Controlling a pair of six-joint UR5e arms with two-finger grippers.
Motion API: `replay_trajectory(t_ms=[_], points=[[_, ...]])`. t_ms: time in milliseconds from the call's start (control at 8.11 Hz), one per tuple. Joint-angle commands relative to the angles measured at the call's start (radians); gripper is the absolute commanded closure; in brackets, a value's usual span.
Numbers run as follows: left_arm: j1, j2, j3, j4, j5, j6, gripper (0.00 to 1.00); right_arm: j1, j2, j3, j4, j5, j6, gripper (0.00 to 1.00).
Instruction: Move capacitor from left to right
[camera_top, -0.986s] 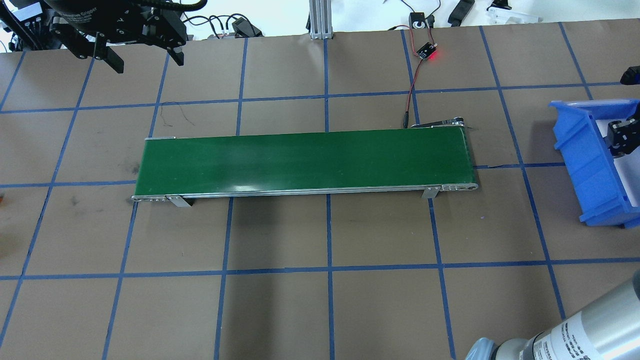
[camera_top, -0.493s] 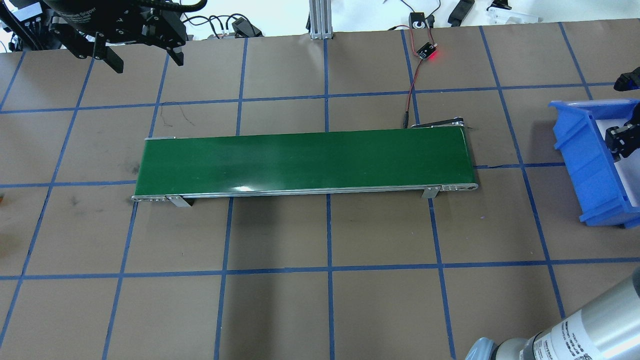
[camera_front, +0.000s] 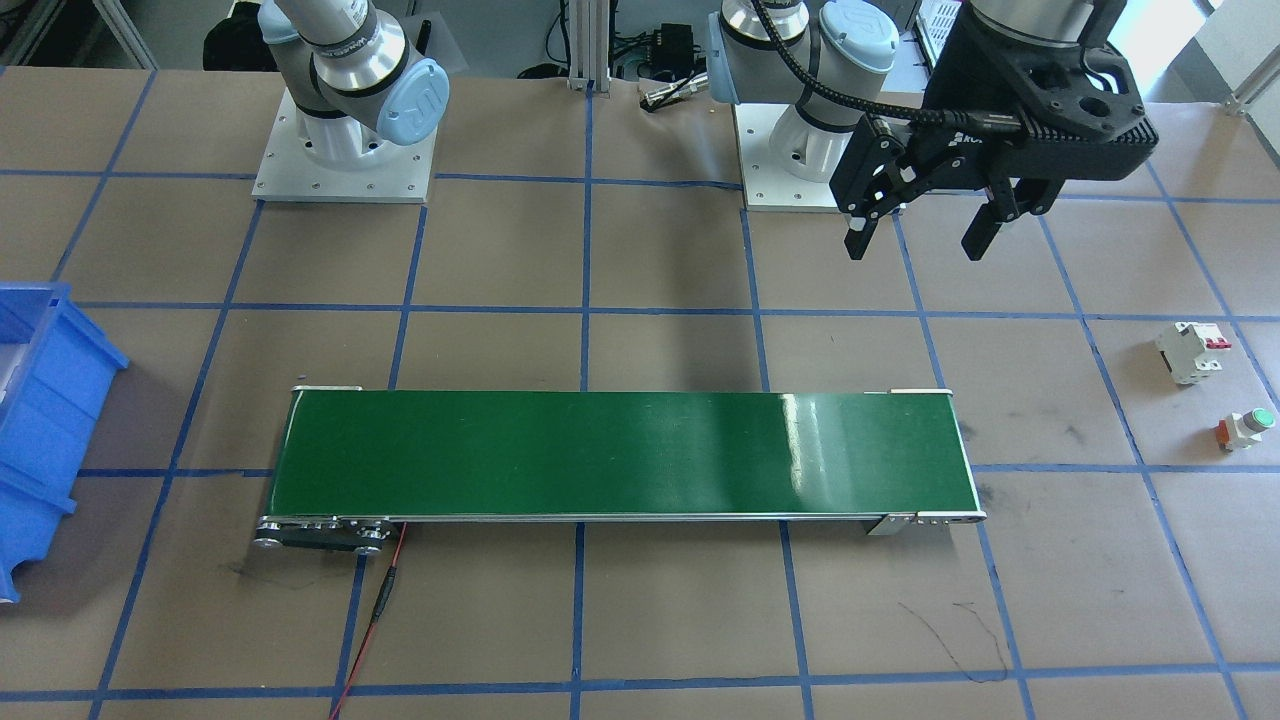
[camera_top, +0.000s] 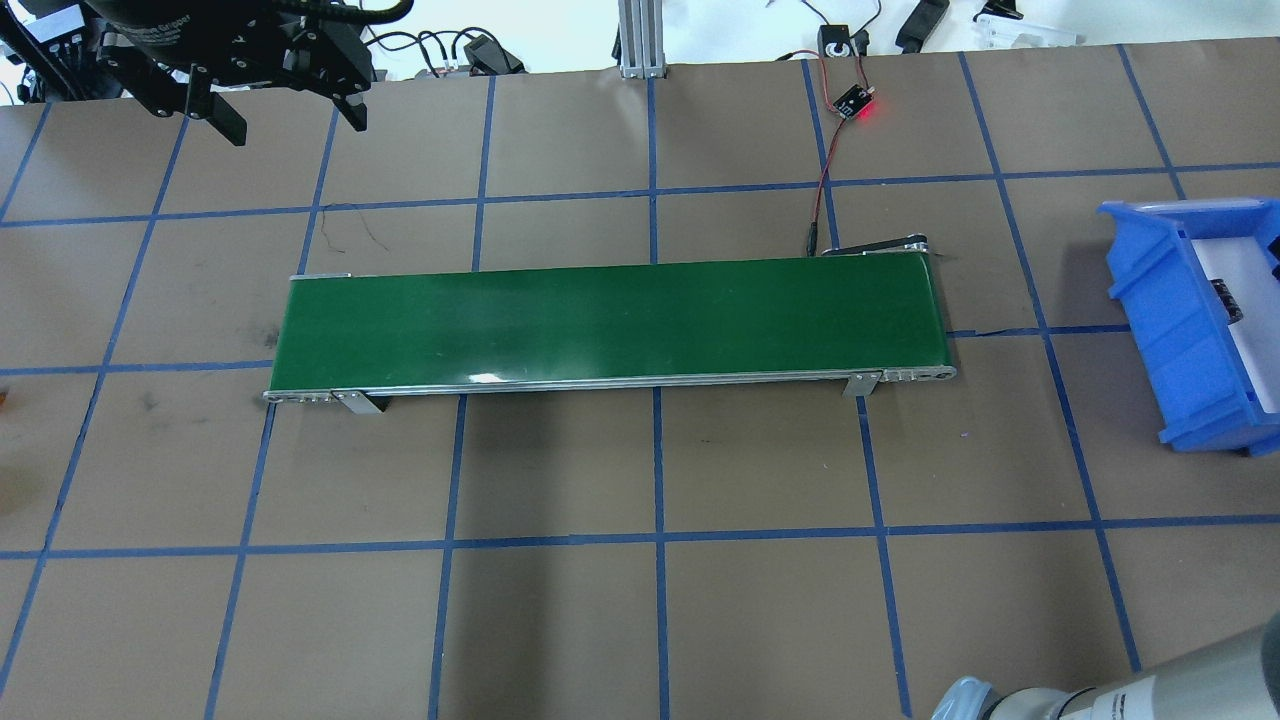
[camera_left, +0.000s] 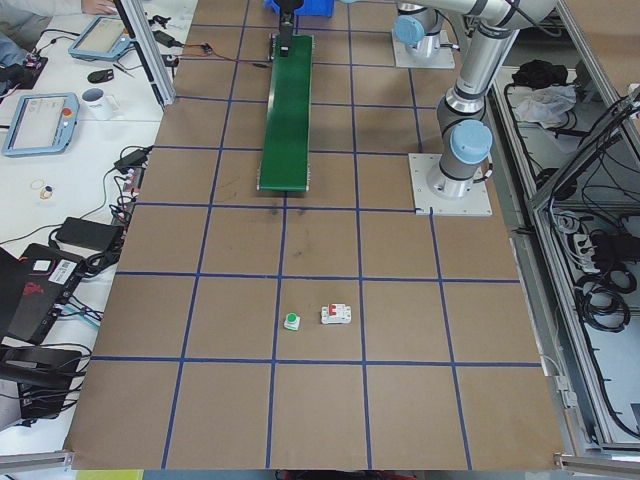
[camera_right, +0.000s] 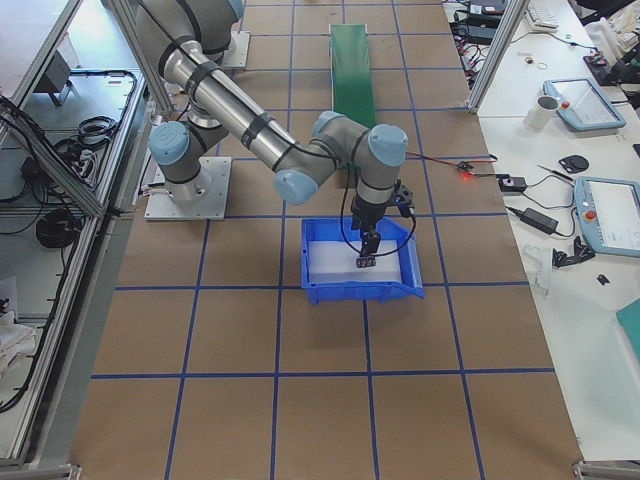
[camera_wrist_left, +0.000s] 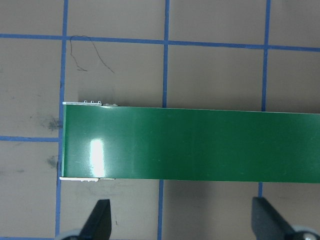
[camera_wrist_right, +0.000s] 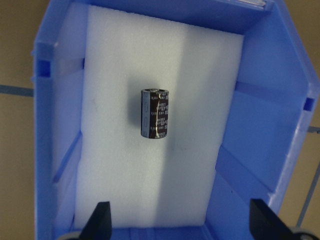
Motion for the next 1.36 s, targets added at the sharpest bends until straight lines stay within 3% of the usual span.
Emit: replay_trajectory(t_ms=[0,493,986,1233], points=[[0.000,0.003,0.000,0.000,-0.001,0.000,0.00,0.032,-0.239,0.003,0.284,0.074,0.222,0.00],[0.000,0.000,0.000,0.000,0.001,0.000,0.00,0.316,-0.317,0.006,0.407,0.097,0.498,0.00],[0.000,-0.001,0.000,0.000,0.001,0.002,0.00,0.655,-0.316,0.006,0.408,0.097,0.726,0.00],[0.000,0.000,0.000,0.000,0.001,0.002,0.00,0.746,-0.318,0.006,0.405,0.098,0.751,0.00]])
